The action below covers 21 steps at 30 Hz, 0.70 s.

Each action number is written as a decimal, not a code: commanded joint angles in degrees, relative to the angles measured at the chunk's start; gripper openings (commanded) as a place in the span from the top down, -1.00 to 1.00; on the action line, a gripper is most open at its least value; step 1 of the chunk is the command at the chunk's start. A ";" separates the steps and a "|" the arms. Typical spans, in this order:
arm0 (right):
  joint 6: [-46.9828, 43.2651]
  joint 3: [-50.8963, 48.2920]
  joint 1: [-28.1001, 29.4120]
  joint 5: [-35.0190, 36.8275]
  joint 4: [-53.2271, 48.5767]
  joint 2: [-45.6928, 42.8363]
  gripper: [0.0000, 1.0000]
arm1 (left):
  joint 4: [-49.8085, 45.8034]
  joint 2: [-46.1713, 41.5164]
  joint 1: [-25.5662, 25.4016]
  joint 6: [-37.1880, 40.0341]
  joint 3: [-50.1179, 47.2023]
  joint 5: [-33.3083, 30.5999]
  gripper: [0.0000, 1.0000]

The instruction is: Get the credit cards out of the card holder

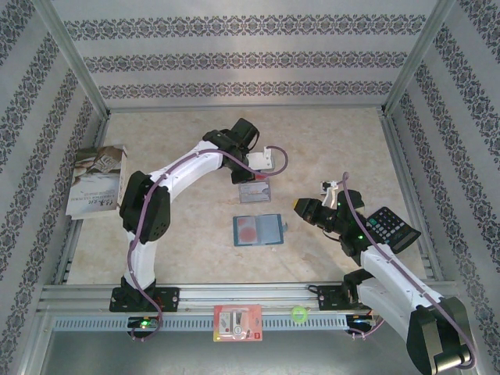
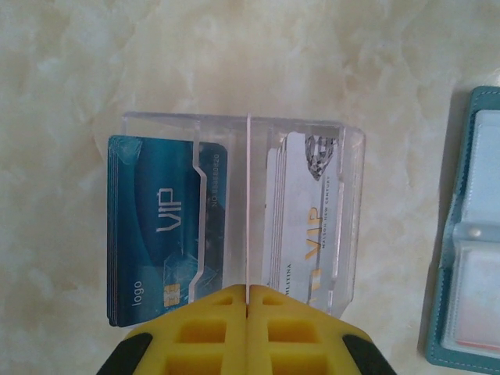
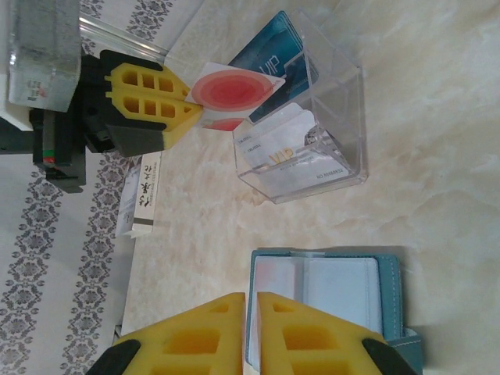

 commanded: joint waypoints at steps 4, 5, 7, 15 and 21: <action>-1.06 -0.22 -0.66 -1.34 0.72 0.23 0.74 | -2.82 2.18 -0.02 1.78 3.18 -2.76 1.00; -1.02 -0.34 -0.74 -1.38 0.72 0.16 0.74 | -2.83 2.44 -0.03 1.83 3.22 -2.96 1.00; -0.91 -0.52 -0.93 -1.45 0.70 -0.12 0.74 | -2.65 2.81 -0.02 2.18 3.14 -3.58 1.00; -0.82 -0.76 -1.71 -2.20 0.75 -0.40 0.74 | -1.82 4.32 0.15 2.27 3.83 -4.53 1.00; -0.80 -0.80 -1.80 -2.31 0.79 -0.52 0.74 | -1.08 5.45 0.12 2.05 4.02 -5.99 1.00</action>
